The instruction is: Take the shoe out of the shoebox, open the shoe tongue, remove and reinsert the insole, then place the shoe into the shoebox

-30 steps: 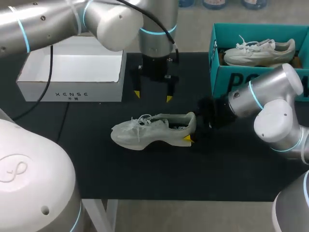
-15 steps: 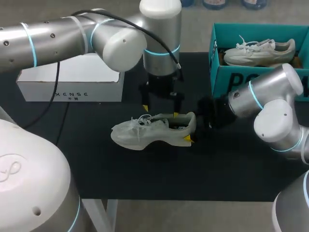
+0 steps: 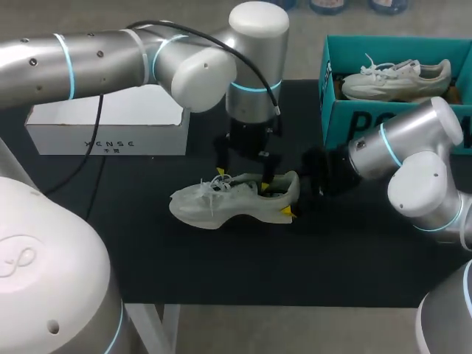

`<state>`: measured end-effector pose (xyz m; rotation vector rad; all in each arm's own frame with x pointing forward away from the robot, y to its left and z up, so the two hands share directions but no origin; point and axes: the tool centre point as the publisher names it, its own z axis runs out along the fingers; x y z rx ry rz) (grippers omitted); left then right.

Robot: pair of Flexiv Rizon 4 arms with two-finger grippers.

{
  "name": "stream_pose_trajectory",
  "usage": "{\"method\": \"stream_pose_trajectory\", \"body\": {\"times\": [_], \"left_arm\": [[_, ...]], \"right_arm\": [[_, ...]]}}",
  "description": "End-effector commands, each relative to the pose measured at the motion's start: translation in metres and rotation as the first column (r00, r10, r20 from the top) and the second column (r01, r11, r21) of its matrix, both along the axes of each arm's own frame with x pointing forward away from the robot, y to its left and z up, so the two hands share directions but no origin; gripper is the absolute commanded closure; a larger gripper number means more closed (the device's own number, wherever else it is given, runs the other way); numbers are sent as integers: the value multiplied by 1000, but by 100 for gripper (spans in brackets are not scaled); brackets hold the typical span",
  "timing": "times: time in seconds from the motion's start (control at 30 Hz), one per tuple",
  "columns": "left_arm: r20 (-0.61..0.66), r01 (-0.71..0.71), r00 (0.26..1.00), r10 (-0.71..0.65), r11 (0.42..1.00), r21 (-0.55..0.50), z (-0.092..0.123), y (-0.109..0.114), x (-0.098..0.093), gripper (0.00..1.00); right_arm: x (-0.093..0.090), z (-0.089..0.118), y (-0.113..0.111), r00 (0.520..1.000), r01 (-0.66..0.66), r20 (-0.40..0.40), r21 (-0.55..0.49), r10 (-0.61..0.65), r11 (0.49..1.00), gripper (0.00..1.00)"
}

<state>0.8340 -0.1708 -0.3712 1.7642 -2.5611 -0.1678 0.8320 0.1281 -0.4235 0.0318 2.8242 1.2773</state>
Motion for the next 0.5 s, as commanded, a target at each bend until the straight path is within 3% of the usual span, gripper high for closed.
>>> {"method": "stream_pose_trajectory", "body": {"times": [0.03, 0.5], "left_arm": [[-10, -4, 1000, 4, 1000, 31, -1, 2, -2, 0], [70, -134, 989, 130, 990, 42, 30, 47, -28, 0]], "right_arm": [[2, -8, 4, 1000, 3, 2, -2, -3, 1000, 100], [2, -8, 4, 1000, 3, 2, -2, -3, 1000, 100]]}}
